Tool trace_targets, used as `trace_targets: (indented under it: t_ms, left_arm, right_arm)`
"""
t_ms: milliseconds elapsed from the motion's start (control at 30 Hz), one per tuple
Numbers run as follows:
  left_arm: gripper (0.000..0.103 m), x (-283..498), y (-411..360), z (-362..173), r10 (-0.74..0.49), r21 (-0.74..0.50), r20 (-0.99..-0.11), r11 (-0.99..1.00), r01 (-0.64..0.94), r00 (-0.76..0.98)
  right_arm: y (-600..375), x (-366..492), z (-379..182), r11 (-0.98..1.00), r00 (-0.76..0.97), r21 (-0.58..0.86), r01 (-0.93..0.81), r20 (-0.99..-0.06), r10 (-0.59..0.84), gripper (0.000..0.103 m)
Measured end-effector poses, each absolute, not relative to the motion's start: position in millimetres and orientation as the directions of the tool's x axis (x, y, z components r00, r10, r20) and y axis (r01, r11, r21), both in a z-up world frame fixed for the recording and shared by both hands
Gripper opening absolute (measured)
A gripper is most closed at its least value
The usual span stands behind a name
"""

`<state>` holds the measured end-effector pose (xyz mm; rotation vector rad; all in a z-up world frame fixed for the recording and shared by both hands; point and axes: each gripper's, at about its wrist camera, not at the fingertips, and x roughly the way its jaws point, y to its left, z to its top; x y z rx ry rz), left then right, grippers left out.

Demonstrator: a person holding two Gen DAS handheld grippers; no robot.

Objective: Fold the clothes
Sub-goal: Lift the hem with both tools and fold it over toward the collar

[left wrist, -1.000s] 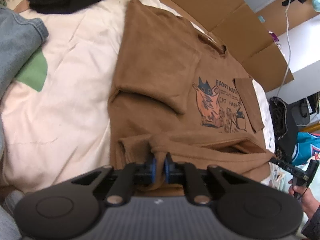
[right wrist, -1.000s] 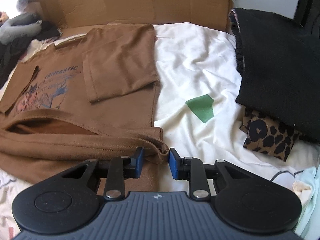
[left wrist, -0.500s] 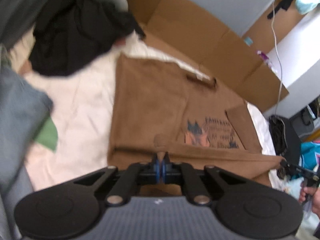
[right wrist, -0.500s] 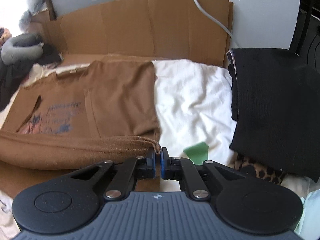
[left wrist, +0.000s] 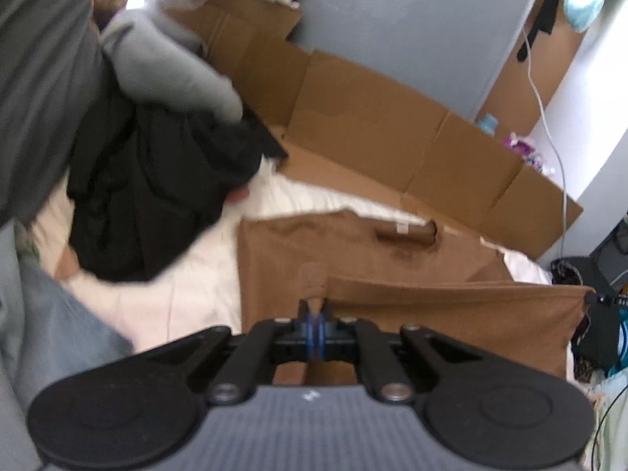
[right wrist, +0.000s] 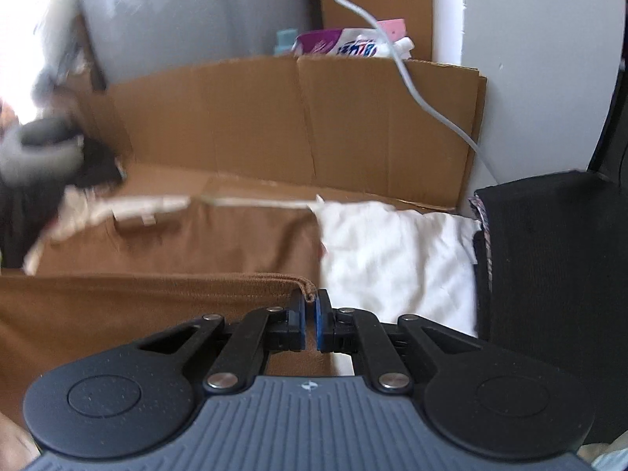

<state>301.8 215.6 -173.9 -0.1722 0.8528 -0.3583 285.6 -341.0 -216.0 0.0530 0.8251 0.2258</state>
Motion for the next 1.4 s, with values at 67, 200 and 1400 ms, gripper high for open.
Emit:
trace_targets:
  t_ms: [67,200,1400]
  left_arm:
    - [0.003,305.2,213.4,-160.3,-0.375,-0.278,-0.687,0.927,0.252,0.622]
    - [0.003,319.2,206.6,-147.6,-0.371,-0.252,-0.679,0.928,0.274,0.634]
    - [0.003,502.3,162.1,-232.8,-0.113,-0.002,-0.796,0.983,0.184,0.594]
  right_arm:
    - [-337.3,293.5,-203.5,0.976,0.665,0.117,-0.184,-0.716,0.211,0.003]
    - [-331.5,309.9,-188.1,0.978,0.680,0.079,-0.194,-0.708,0.192,0.003]
    - [-221.9,516.1,-249.3,0.950,0.605,-0.204,-0.237,-0.796,-0.020,0.003]
